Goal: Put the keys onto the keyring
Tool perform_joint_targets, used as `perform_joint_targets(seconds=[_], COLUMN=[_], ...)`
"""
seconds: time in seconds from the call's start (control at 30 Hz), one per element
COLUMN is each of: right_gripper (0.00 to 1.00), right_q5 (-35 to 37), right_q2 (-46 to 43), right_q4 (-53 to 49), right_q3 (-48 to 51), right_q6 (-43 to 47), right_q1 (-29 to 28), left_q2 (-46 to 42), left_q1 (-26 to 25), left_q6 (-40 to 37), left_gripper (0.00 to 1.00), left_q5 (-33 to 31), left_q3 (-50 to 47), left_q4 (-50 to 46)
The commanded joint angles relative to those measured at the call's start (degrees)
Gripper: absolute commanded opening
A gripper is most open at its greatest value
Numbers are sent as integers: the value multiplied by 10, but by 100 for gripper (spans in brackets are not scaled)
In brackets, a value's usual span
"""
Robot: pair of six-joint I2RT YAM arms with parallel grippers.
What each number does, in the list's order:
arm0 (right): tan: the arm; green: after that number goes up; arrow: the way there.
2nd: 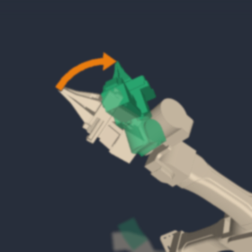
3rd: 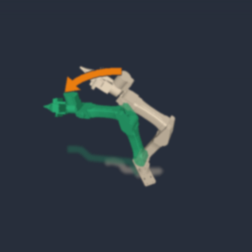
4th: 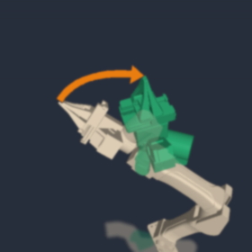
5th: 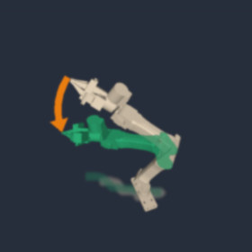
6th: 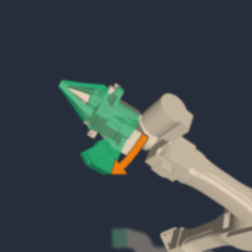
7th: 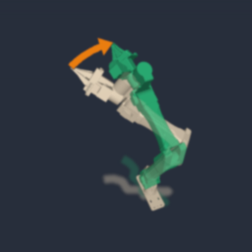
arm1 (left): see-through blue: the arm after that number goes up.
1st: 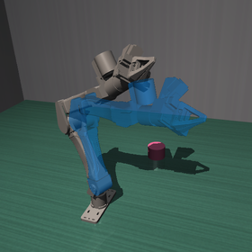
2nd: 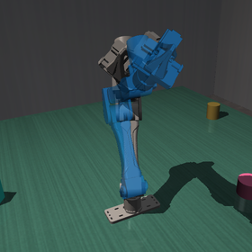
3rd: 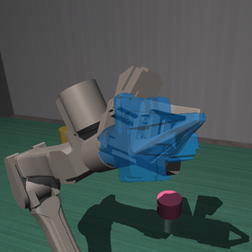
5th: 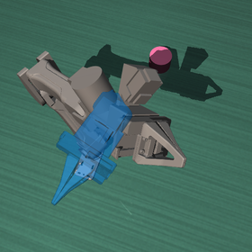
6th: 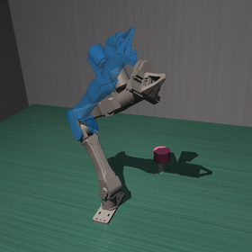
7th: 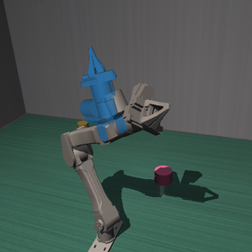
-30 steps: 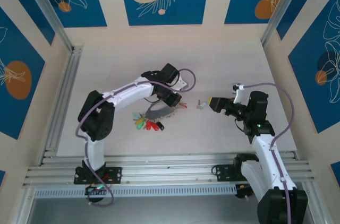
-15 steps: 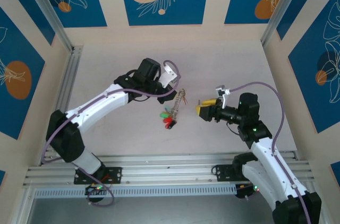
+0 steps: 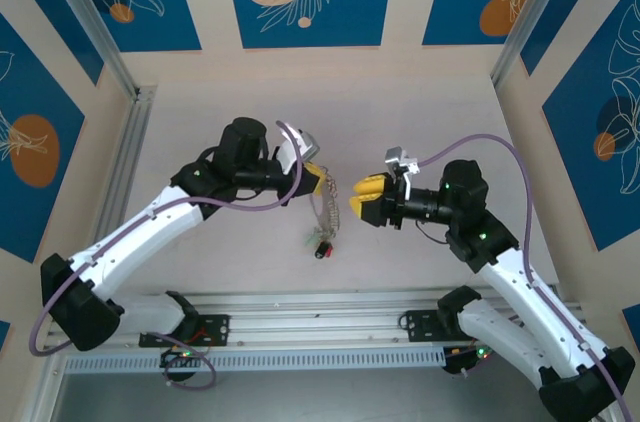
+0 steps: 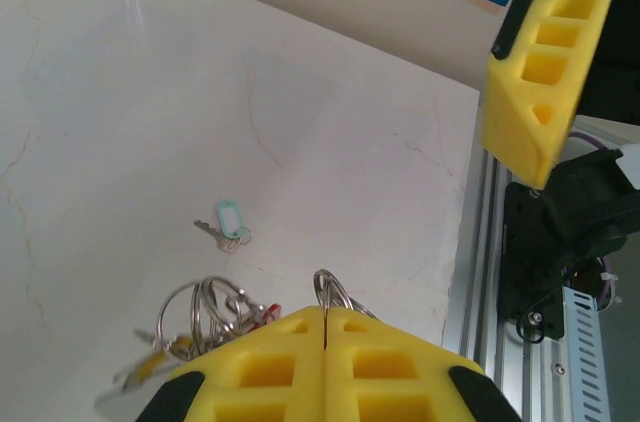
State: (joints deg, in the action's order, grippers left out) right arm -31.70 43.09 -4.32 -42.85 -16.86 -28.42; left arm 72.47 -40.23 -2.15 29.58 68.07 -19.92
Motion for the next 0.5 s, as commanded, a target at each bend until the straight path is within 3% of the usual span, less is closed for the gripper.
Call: perform_joint_targets(seconds=[0.0, 0.47], right_gripper=[45, 42], right_q5=[11, 3], right_q2=[1, 21], right_q4=[-42, -116], right_q3=[-28, -121], right_q6=[54, 170], right_q1=[-25, -79], left_q2=[-27, -75], left_q1=[3, -30], left_q6=[-26, -109], left_gripper=[0, 0], left_q5=[15, 27], left_q3=[-2, 53], left_q4=[24, -52])
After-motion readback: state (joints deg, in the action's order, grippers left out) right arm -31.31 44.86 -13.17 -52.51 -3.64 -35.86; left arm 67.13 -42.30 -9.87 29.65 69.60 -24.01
